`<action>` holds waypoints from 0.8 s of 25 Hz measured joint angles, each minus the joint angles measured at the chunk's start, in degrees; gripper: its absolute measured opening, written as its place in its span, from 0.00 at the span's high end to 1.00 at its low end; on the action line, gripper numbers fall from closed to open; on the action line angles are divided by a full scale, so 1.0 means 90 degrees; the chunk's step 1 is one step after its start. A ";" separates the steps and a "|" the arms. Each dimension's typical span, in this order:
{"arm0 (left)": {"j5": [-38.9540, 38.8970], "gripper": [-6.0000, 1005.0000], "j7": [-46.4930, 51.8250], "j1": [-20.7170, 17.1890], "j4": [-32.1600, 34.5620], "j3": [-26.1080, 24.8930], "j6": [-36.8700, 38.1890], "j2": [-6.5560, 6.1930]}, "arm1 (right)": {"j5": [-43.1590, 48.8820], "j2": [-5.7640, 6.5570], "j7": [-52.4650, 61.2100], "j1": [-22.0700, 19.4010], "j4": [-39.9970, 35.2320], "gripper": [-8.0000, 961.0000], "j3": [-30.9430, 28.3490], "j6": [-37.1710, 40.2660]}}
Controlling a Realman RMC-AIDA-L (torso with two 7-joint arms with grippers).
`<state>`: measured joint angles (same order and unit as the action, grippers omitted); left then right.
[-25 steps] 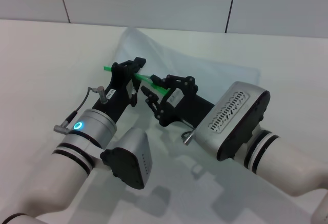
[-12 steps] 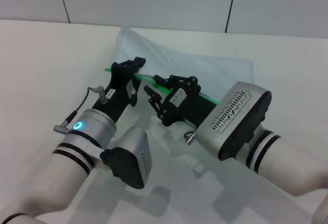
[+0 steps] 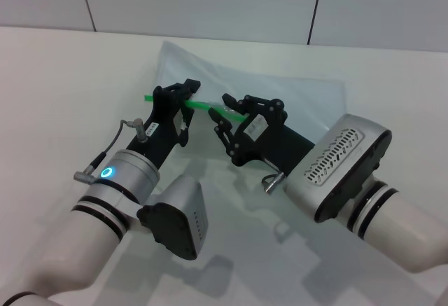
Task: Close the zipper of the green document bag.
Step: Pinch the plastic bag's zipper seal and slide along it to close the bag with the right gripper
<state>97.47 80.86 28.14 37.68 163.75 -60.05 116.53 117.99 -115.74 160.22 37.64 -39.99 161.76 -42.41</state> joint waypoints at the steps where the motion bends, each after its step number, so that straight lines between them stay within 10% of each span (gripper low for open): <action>1: 0.0000 0.94 0.0000 0.0000 0.0000 0.0000 -0.0001 0.0000 | 0.0001 0.0000 -0.0003 0.0008 0.0029 0.71 0.0008 0.0003; 20: 0.0000 0.94 -0.0010 -0.0021 -0.0005 -0.0001 -0.0006 -0.0005 | 0.0005 -0.0001 -0.1102 -0.0149 -0.0101 0.71 0.0111 -0.0003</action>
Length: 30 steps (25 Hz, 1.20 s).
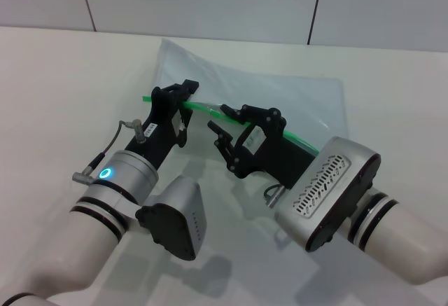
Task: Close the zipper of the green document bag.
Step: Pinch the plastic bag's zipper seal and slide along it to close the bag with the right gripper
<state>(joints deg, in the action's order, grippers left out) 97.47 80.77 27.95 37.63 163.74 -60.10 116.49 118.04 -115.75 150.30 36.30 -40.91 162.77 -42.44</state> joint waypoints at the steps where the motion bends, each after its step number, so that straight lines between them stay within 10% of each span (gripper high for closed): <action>1: 0.0000 0.94 0.0000 0.0000 -0.0001 0.0000 -0.0001 -0.0001 | 0.0000 0.0000 -0.0001 0.0006 0.0000 0.71 0.0002 -0.0002; 30: 0.0166 0.94 0.0011 0.0000 0.0007 0.0000 -0.0007 -0.0004 | -0.0015 -0.0010 -0.0011 0.0080 0.0056 0.71 -0.0039 -0.0001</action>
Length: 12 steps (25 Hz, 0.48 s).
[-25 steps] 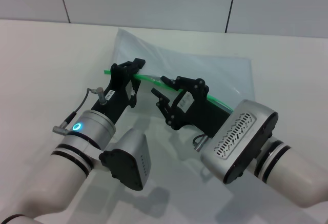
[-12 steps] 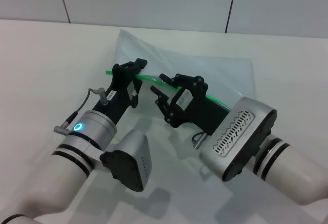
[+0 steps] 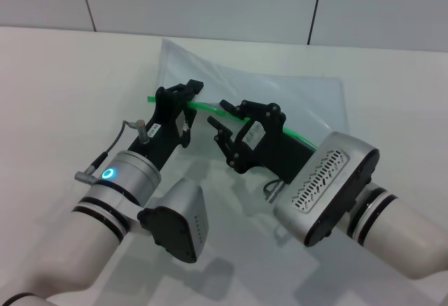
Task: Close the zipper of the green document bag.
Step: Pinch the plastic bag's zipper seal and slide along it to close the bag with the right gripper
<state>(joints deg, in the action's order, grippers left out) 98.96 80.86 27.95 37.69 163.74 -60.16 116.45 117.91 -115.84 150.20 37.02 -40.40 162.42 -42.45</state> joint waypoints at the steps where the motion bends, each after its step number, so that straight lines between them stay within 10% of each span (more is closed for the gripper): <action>1: 0.0000 0.94 -0.0001 0.0000 0.0000 0.0000 0.0000 0.0000 | -0.0002 0.0000 0.0000 0.0000 0.0002 0.71 0.0000 0.0000; 12: 0.0006 0.94 -0.0052 0.0000 0.0002 0.0001 -0.0008 0.0000 | -0.0024 0.0000 0.0000 -0.0003 0.0011 0.76 -0.0012 0.0001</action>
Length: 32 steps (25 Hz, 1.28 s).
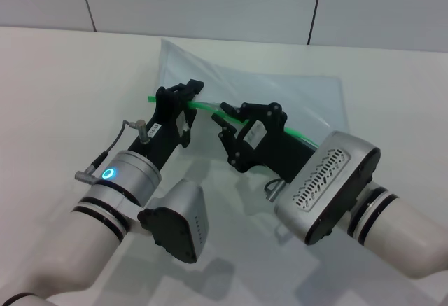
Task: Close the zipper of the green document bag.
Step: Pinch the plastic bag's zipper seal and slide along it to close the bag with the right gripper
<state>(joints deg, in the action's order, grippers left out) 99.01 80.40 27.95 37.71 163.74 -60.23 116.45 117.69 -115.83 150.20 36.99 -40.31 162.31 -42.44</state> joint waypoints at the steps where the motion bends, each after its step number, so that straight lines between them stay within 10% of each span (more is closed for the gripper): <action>1: 0.0002 0.94 -0.0002 0.0000 0.0000 0.0000 0.0000 0.0000 | -0.0002 0.0000 0.0000 -0.0003 0.0000 0.77 -0.0003 0.0000; 13: 0.0046 0.94 -0.0008 0.0003 0.0010 0.0000 0.0000 0.0000 | 0.0025 0.0000 0.0000 0.0001 -0.0004 0.88 0.0013 -0.0005; 32: 0.0148 0.94 -0.0017 0.0001 0.0012 -0.0001 0.0002 0.0007 | 0.0007 0.0000 -0.0068 0.0012 0.0028 0.77 0.0005 0.0009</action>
<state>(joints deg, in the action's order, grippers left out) 100.35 80.24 27.95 37.81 163.74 -60.21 116.51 117.76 -115.83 149.59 37.09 -40.06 162.35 -42.36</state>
